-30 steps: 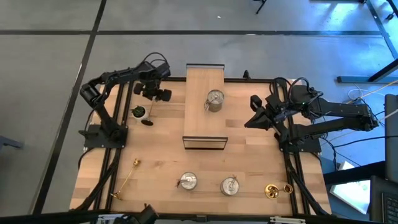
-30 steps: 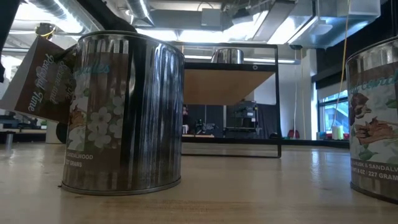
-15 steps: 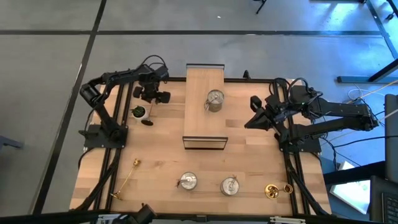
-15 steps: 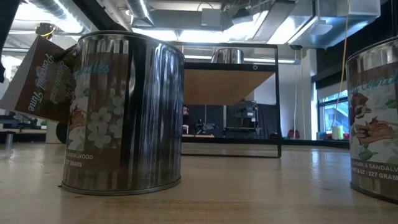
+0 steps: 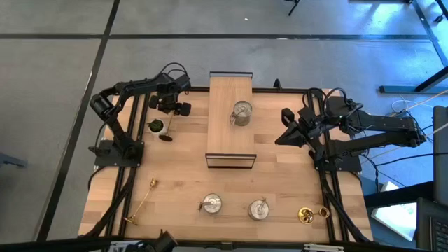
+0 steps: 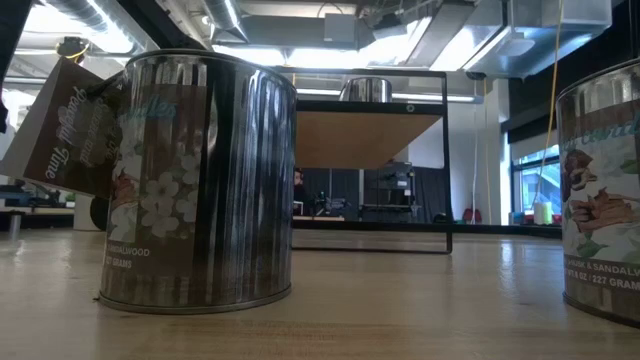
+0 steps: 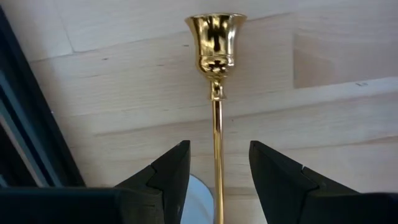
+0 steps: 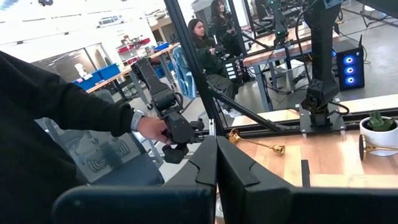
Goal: Pick & Place candle stick holders
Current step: Put the top gold candle holder on the shelf
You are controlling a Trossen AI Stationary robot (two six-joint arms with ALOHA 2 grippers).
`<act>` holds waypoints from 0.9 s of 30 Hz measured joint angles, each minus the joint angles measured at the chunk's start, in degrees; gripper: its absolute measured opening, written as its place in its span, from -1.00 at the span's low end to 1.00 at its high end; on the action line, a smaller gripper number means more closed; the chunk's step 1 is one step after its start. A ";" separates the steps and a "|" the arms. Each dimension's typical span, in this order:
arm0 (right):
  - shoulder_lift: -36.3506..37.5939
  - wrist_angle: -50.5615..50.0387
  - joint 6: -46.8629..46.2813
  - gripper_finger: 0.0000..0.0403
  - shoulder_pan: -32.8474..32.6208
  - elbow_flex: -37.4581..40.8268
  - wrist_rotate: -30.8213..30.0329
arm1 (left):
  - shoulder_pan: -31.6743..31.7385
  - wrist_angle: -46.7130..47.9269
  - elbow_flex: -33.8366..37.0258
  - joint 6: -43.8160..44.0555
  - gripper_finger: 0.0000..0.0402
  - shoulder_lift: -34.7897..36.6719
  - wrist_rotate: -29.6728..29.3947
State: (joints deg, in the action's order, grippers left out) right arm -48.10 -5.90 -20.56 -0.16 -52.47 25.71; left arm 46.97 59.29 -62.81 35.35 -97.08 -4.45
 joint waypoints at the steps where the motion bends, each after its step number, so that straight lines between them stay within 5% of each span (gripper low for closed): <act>1: 0.00 -0.05 0.00 -0.99 0.00 0.00 0.00 | 0.06 -0.02 0.00 0.45 -0.18 0.00 0.00; 27: 0.00 -0.10 -0.22 -0.99 0.00 0.00 0.00 | -1.52 -5.73 4.59 -2.19 0.05 -0.31 1.12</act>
State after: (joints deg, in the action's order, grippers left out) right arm -48.10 -6.00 -20.78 -0.16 -52.47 25.71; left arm 45.45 53.55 -58.21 33.16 -97.38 -3.33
